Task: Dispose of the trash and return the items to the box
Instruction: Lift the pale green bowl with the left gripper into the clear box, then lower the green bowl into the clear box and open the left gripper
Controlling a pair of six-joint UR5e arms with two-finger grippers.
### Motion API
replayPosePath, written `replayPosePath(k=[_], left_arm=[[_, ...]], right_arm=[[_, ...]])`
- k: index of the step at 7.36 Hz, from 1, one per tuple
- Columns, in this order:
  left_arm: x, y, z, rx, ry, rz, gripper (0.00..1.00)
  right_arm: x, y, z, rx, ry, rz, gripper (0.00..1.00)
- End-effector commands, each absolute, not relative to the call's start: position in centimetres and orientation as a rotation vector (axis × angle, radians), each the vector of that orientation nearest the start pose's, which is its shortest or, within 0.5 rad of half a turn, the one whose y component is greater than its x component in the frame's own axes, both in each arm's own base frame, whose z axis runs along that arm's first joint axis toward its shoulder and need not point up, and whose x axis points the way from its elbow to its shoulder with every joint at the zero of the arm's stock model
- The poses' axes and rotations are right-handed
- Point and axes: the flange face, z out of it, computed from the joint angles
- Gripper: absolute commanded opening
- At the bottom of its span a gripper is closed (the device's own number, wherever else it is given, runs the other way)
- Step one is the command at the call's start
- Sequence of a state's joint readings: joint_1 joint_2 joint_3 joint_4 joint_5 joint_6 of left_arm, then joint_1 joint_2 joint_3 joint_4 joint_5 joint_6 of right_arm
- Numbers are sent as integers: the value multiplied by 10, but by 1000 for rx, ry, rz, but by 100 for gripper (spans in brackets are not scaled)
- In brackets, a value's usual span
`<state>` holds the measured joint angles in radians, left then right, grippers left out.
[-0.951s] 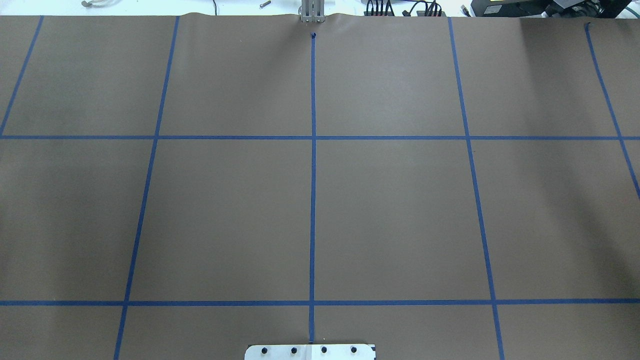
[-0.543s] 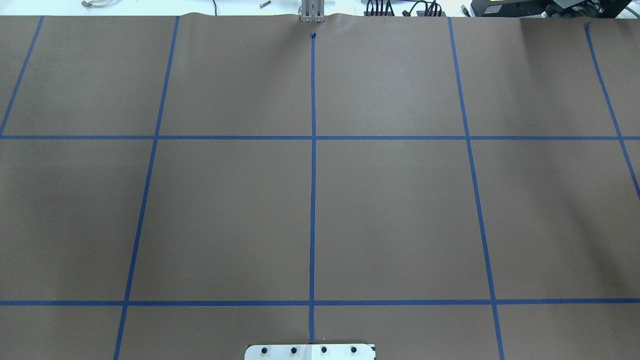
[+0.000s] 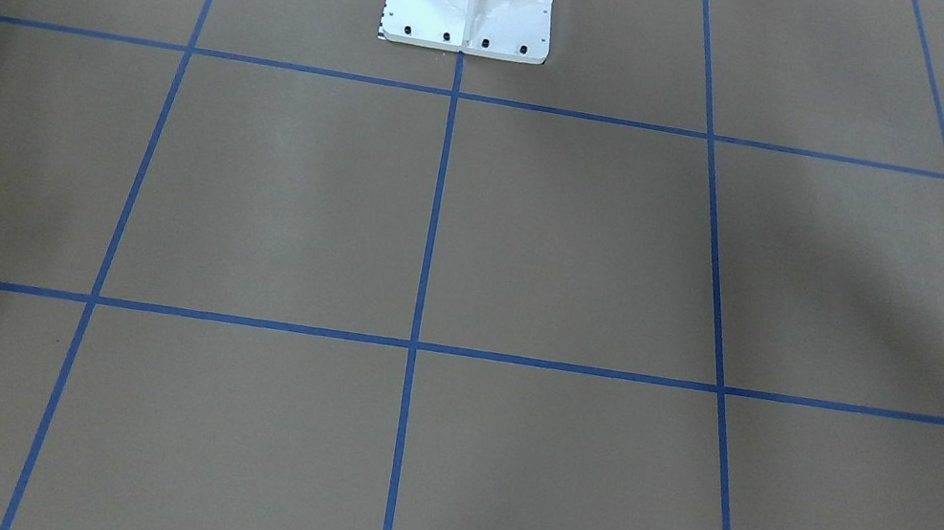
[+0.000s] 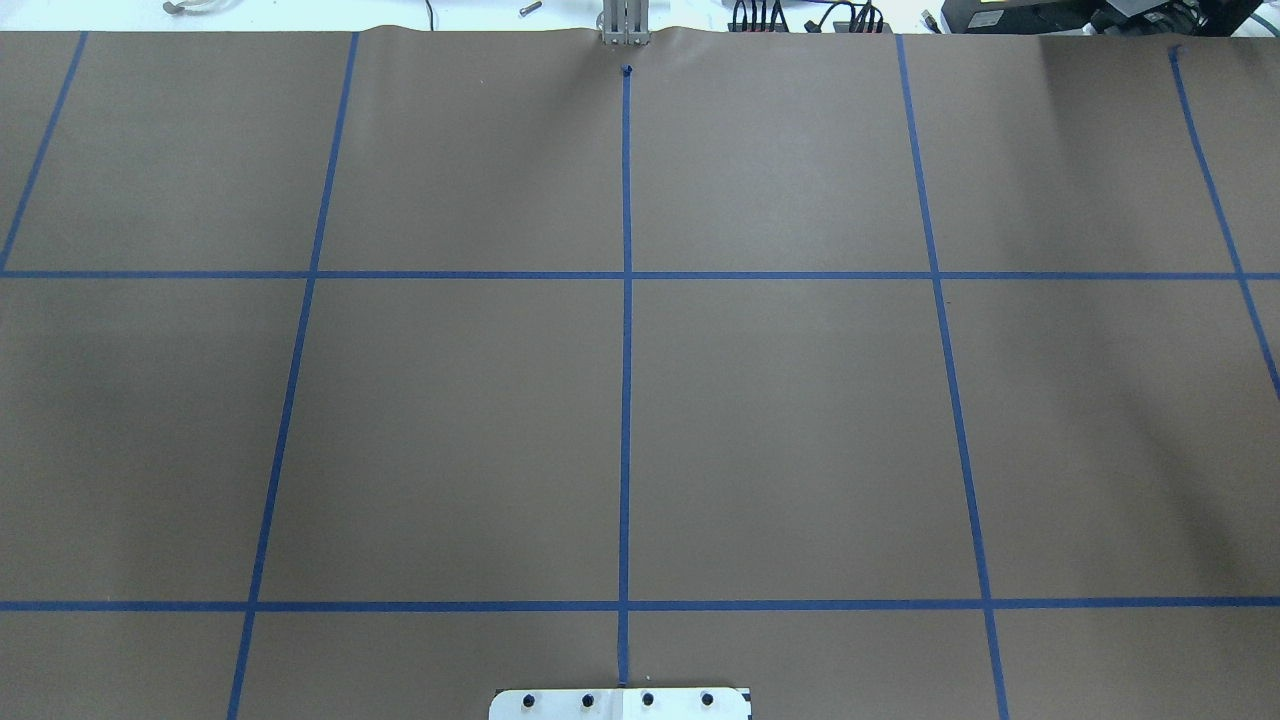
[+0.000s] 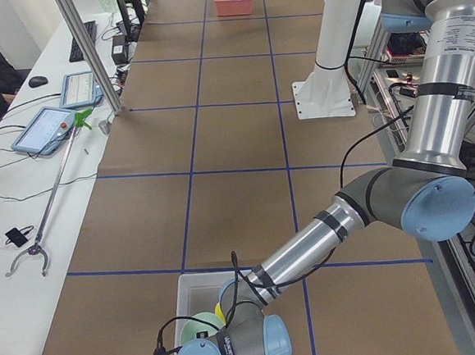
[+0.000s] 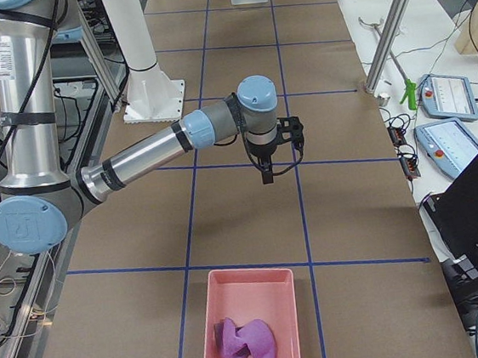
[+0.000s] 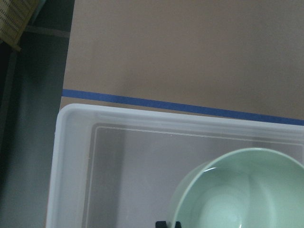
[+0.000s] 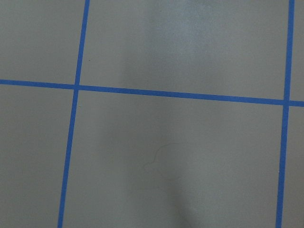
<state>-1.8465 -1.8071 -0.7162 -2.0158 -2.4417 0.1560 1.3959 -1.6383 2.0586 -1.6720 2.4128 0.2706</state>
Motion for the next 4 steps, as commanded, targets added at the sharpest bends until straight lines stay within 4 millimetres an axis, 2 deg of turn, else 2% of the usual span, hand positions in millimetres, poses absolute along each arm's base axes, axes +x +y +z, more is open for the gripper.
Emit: replayPosePath(k=[1, 4], left_arm=[[-197, -467, 897, 8, 842, -200, 0], [-200, -461, 915, 42, 762, -225, 0]], right_arm=[[-26, -448, 457, 102, -880, -53, 100], [-30, -449, 456, 100, -881, -59, 100]])
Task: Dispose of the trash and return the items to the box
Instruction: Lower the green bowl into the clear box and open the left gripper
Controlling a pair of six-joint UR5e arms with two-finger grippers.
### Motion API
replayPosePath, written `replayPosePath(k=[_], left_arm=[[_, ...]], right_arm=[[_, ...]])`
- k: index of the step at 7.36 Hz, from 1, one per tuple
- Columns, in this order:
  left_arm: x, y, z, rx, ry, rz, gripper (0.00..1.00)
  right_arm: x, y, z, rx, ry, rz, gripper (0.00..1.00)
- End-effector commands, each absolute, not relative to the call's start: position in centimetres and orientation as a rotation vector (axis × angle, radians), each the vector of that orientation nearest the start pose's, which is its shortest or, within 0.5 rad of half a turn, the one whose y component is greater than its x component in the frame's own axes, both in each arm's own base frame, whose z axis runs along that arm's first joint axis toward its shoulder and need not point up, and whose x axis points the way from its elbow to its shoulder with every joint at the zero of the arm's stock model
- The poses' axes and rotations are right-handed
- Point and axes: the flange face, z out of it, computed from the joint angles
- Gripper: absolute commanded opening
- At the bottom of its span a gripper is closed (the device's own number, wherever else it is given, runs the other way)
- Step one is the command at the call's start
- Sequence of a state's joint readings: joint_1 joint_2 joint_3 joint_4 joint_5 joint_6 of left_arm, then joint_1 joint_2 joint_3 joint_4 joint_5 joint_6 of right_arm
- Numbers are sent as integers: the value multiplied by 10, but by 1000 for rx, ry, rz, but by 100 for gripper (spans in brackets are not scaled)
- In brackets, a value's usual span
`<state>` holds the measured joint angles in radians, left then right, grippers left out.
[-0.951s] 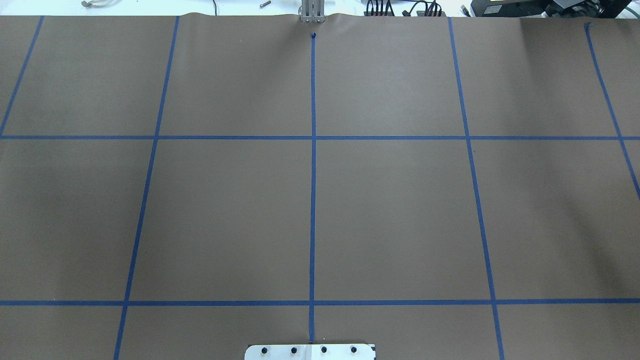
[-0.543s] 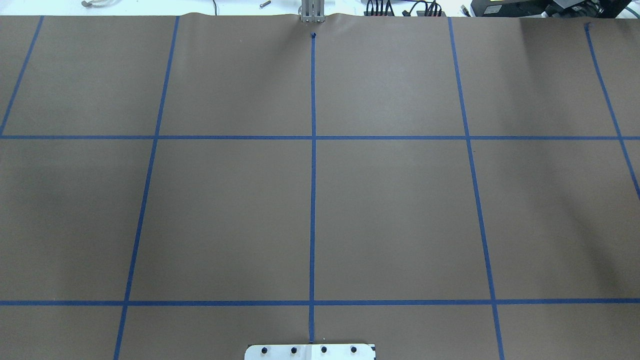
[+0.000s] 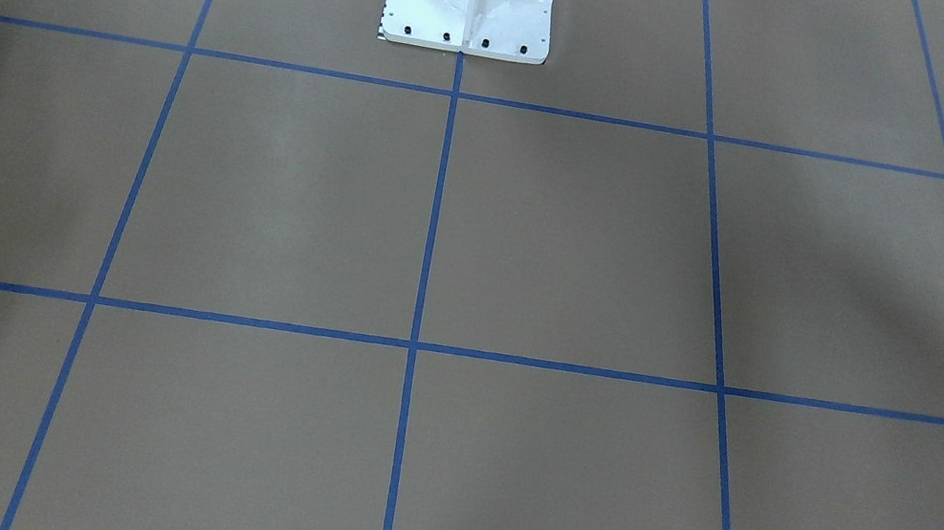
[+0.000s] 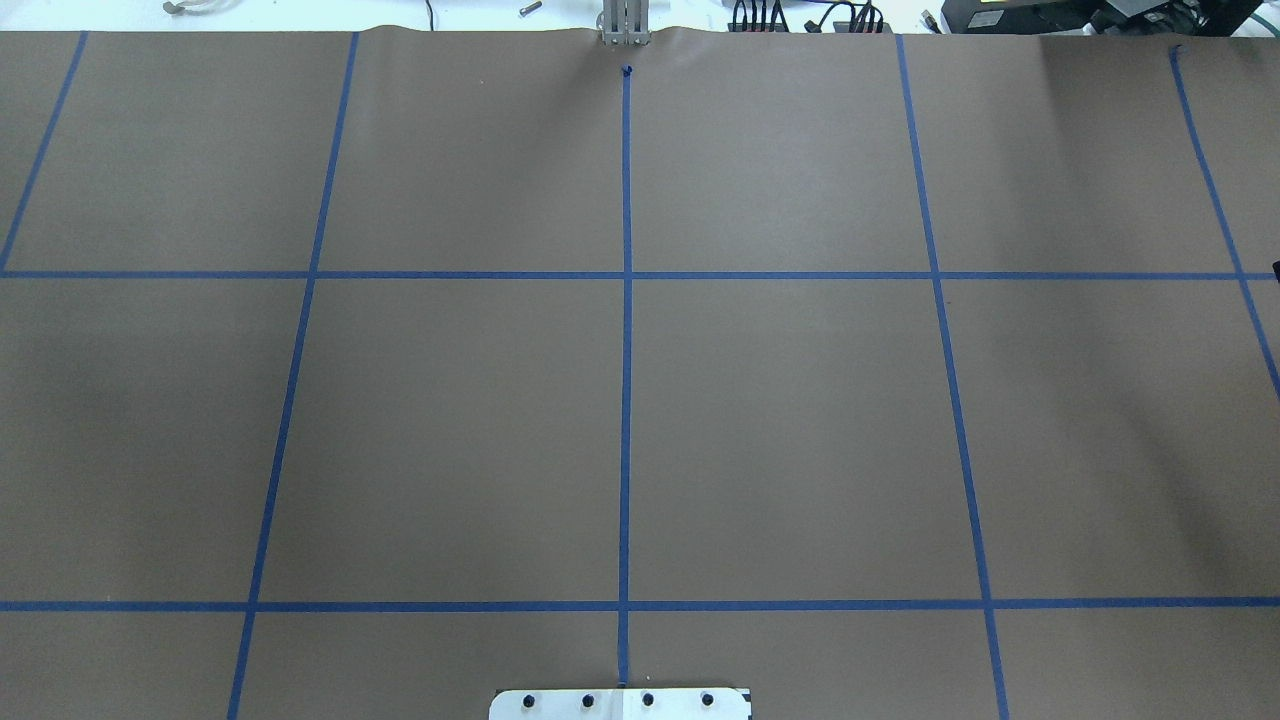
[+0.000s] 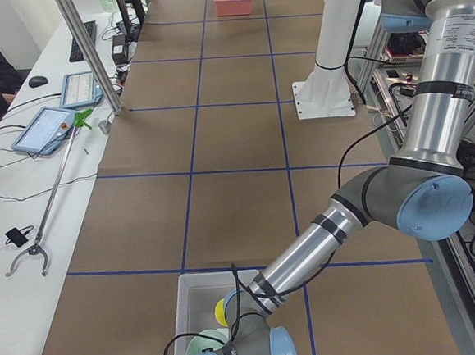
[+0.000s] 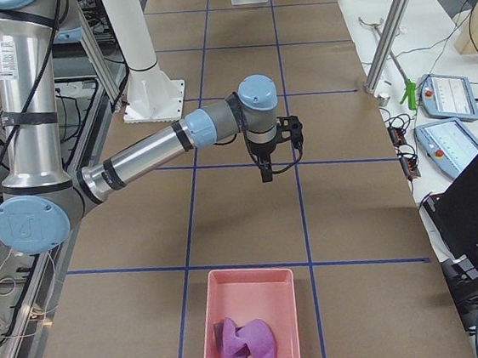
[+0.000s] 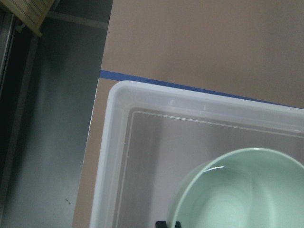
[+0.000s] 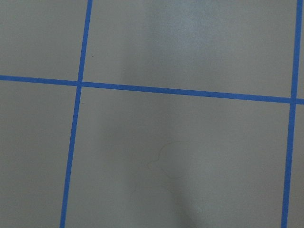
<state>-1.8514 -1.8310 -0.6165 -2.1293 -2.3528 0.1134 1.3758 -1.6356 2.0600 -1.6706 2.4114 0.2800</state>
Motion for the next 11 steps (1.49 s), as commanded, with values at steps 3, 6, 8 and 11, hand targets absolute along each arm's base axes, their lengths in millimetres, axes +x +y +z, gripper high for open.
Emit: replayPosePath(k=[3, 6, 8, 11], left_arm=[[-196, -451, 925, 47, 752, -342, 0], [-196, -461, 915, 47, 757, -454, 0], [-195, -461, 914, 47, 766, -462, 0], [-187, -463, 911, 45, 807, -450, 3]], right_arm=[[-30, -449, 454, 104, -882, -61, 100], [-29, -447, 448, 114, -884, -66, 100], [-29, -447, 449, 115, -878, -65, 100], [-29, -447, 449, 115, -878, -65, 100]])
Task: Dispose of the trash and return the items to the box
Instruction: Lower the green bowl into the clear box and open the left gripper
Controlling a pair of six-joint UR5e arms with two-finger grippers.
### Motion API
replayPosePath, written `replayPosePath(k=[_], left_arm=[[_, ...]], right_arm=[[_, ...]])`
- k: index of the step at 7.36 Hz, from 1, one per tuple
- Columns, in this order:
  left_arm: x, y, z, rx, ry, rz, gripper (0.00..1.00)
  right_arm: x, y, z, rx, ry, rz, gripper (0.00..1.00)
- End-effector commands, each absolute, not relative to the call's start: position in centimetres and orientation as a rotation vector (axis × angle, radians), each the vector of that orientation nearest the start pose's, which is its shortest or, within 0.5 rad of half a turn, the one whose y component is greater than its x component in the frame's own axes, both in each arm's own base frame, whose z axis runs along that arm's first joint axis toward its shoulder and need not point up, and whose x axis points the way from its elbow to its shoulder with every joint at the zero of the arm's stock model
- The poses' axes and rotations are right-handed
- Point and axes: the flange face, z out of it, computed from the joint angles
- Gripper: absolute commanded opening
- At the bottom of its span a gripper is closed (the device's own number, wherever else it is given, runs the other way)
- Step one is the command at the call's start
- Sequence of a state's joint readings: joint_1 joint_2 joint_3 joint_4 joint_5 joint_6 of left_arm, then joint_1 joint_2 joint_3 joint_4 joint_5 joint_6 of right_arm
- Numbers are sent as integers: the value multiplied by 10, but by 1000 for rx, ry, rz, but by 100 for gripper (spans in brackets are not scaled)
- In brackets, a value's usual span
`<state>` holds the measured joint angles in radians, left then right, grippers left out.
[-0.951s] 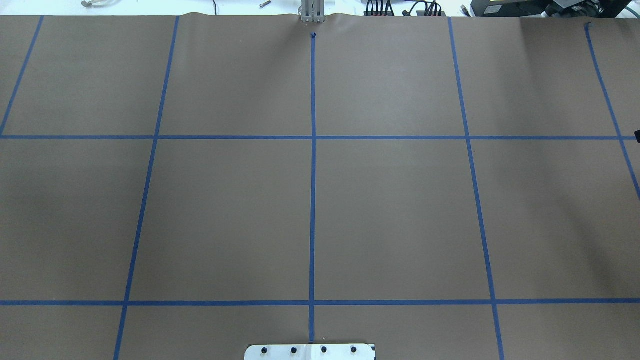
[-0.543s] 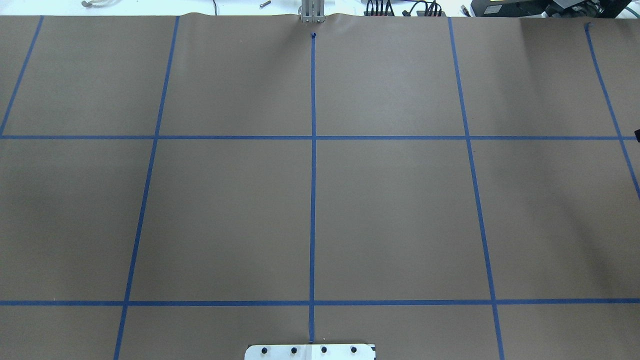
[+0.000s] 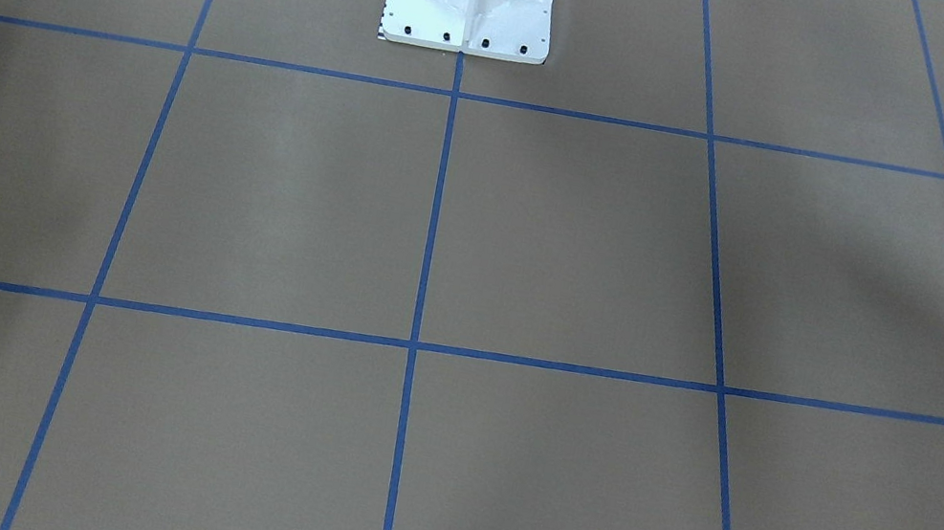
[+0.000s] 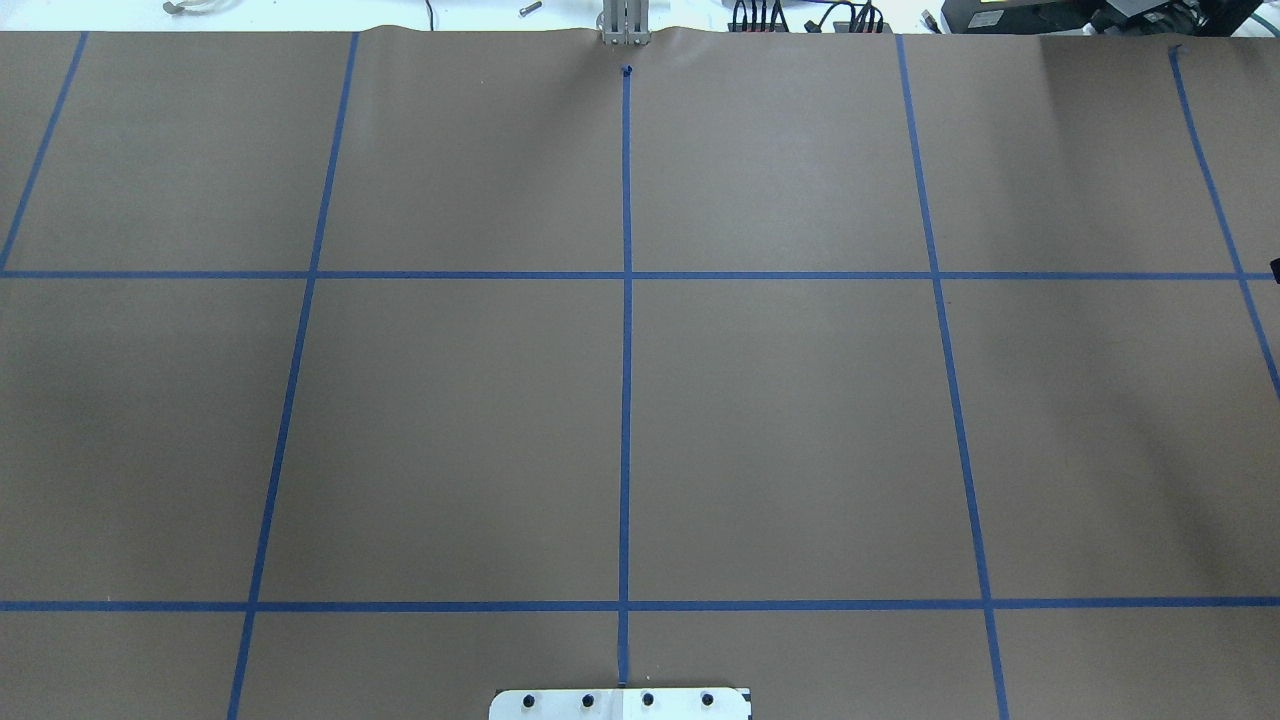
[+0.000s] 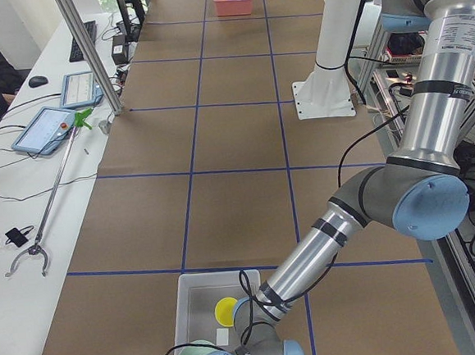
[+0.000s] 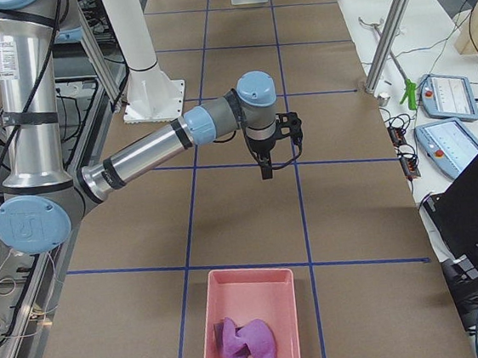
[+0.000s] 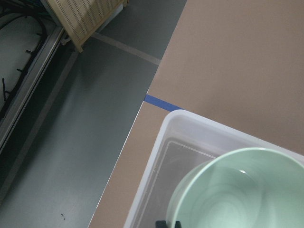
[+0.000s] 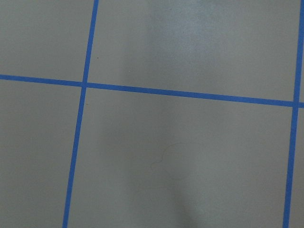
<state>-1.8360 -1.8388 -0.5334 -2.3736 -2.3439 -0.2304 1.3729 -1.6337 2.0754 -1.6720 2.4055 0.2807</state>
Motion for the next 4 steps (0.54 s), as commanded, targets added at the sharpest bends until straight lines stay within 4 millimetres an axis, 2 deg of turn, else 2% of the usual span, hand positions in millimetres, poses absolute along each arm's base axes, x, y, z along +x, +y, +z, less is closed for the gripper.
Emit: replayPosePath(k=[1, 2, 3, 4], left_arm=[[-182, -463, 911, 37, 833, -457, 3], [-174, -465, 907, 62, 846, -469, 3], [-165, -452, 913, 74, 847, -475, 3], [-164, -447, 915, 79, 846, -462, 55]], right_arm=[[-29, -447, 449, 114, -876, -64, 100], [-29, -447, 450, 114, -876, -64, 100], [-29, -447, 450, 115, -875, -64, 100], [-29, -447, 450, 115, -875, -64, 100]])
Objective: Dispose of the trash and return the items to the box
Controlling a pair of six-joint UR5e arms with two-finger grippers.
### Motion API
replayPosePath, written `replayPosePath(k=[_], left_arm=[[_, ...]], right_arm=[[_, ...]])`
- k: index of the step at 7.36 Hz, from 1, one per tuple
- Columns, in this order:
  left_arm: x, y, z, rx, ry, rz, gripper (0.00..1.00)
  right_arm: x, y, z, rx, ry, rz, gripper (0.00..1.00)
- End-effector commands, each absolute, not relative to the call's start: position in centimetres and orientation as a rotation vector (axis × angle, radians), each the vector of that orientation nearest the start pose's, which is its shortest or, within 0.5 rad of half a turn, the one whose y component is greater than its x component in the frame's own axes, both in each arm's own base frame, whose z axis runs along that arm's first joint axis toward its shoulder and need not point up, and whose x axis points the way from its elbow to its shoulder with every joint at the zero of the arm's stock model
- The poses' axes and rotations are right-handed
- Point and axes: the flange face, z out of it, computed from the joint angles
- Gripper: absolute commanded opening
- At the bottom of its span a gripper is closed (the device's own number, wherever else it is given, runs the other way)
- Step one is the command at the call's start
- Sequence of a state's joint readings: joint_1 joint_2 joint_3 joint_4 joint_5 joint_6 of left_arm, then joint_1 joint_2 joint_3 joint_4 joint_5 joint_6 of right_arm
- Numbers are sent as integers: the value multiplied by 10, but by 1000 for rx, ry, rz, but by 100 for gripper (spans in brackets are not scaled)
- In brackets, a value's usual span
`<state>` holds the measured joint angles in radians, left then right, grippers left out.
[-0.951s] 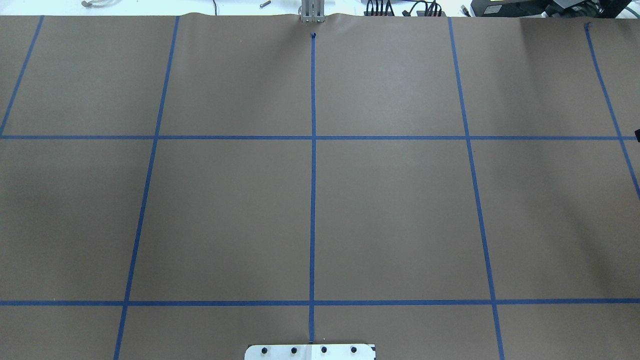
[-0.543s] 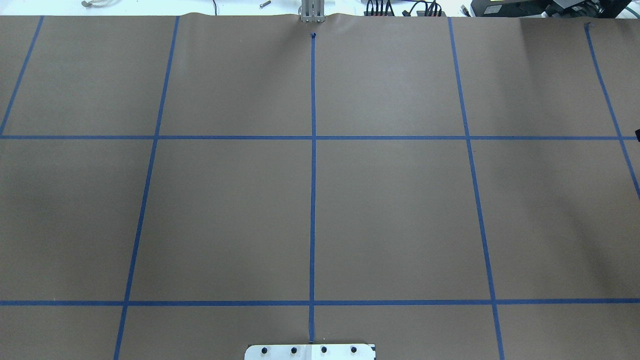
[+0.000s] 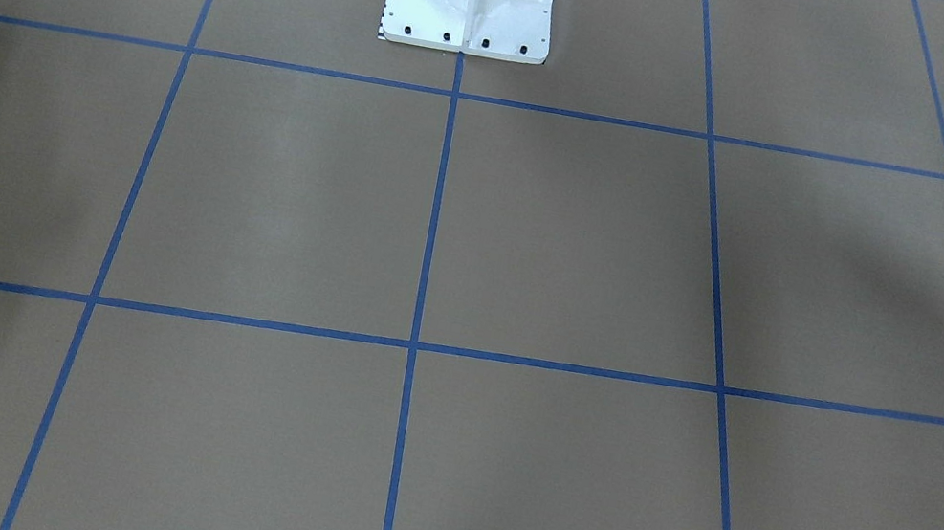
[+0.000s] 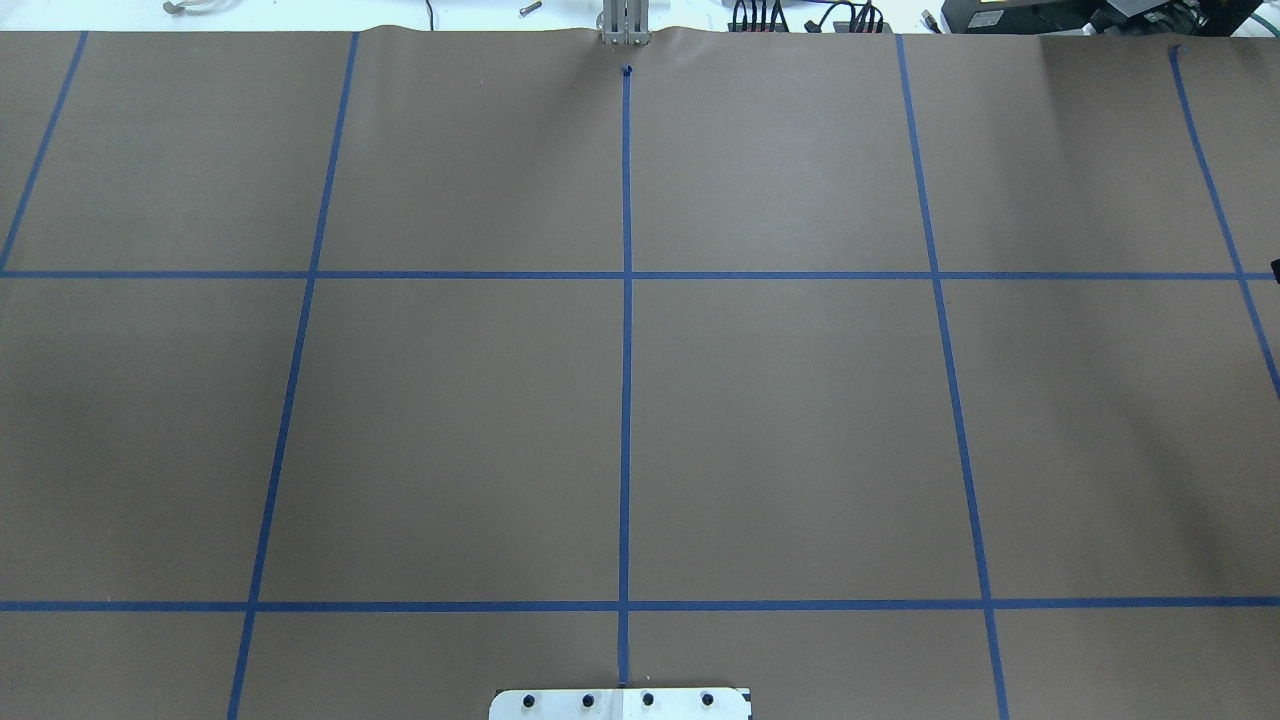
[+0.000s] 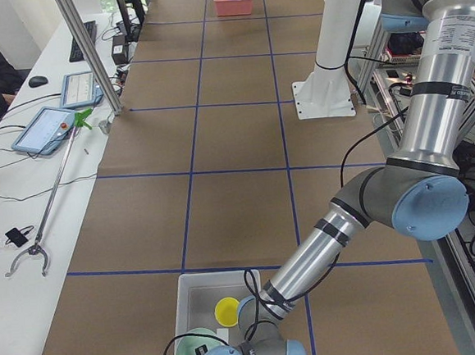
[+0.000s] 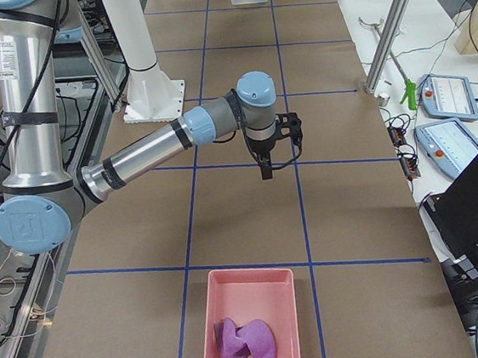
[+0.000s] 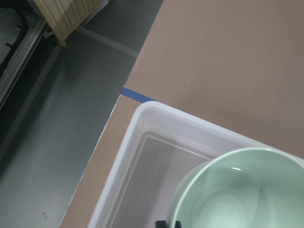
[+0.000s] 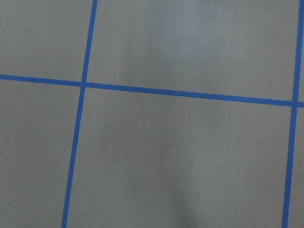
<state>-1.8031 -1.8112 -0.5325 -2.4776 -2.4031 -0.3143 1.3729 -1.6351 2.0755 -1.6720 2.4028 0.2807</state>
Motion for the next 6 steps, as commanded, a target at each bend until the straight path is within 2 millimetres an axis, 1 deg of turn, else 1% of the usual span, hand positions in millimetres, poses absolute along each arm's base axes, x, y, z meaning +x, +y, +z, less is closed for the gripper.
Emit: replayPosePath(k=[1, 2, 3, 4, 6], left_arm=[[-161, -437, 919, 99, 846, -451, 98], [-160, -431, 919, 130, 848, -438, 99], [-160, -435, 912, 149, 858, -427, 99], [-160, -452, 888, 187, 904, -396, 99], [-148, -480, 859, 230, 921, -332, 99]], right_arm=[[-29, -447, 450, 115, -875, -64, 100], [-29, -447, 450, 115, -875, -64, 100], [-29, -448, 449, 116, -875, -64, 100], [-30, -448, 449, 116, -875, -67, 100], [-29, -447, 450, 114, -874, -64, 100]])
